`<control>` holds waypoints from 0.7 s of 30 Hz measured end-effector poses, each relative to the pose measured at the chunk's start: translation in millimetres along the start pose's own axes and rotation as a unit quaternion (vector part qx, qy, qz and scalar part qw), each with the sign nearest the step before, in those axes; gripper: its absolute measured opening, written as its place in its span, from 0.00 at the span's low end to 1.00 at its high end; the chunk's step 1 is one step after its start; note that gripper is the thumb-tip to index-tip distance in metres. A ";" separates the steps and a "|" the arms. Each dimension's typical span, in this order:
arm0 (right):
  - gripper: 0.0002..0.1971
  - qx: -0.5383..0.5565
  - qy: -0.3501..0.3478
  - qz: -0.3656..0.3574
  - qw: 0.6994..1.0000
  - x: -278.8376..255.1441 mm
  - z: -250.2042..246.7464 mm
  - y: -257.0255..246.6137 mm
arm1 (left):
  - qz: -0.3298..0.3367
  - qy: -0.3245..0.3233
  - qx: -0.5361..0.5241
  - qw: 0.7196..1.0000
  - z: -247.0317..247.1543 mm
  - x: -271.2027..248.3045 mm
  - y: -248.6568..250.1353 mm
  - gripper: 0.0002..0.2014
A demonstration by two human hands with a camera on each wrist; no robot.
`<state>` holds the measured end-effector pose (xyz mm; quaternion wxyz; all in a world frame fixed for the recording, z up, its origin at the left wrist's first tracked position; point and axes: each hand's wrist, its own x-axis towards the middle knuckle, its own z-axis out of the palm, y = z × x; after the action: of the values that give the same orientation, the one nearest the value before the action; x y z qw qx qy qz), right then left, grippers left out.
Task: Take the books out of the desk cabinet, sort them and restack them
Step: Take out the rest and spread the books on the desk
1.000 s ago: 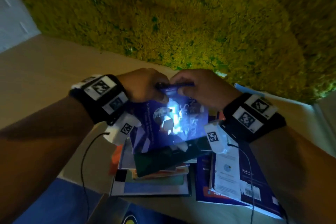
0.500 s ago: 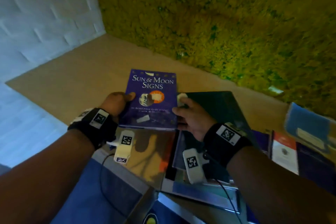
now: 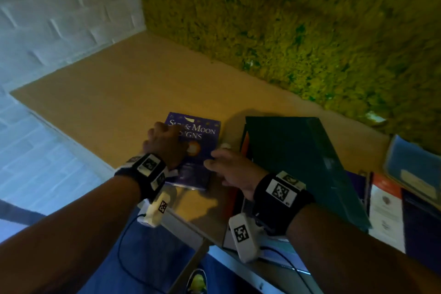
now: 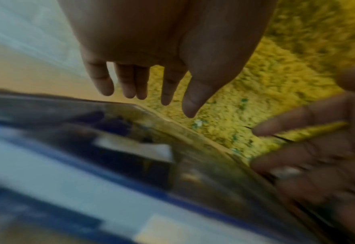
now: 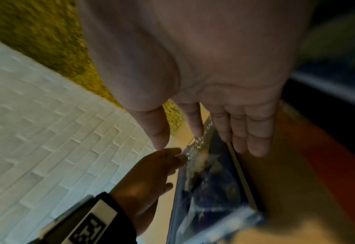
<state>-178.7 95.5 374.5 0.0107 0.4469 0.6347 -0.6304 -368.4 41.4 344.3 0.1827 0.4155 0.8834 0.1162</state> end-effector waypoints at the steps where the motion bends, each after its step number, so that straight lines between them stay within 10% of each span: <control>1: 0.29 -0.013 0.009 -0.020 1.000 -6.2 -8.4 -0.1 | 0.043 -0.006 -0.010 0.999 4.2 0.7 13.4 0.26; 7: 0.07 -0.015 0.163 -0.122 0.979 -64.7 -105.2 9.3 | 0.167 -0.081 -0.142 0.972 34.7 -16.3 107.5 0.30; 12: 0.21 -0.154 0.368 -0.041 0.916 -89.1 -194.4 75.7 | 0.158 -0.118 -0.114 0.974 61.0 -19.5 151.1 0.50; 17: 0.27 -0.127 0.289 0.022 0.949 -105.5 -209.5 147.5 | 0.134 -0.116 -0.034 0.984 63.2 -31.0 179.8 0.52; 21: 0.12 0.042 0.279 0.019 0.959 -115.3 -212.2 177.1 | 0.153 -0.074 0.065 0.983 64.1 -50.0 201.2 0.48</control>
<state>110.1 169.1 344.6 -0.1738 0.6169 0.5771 -0.5061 -172.9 132.3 369.4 0.2004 0.5643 0.7990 0.0541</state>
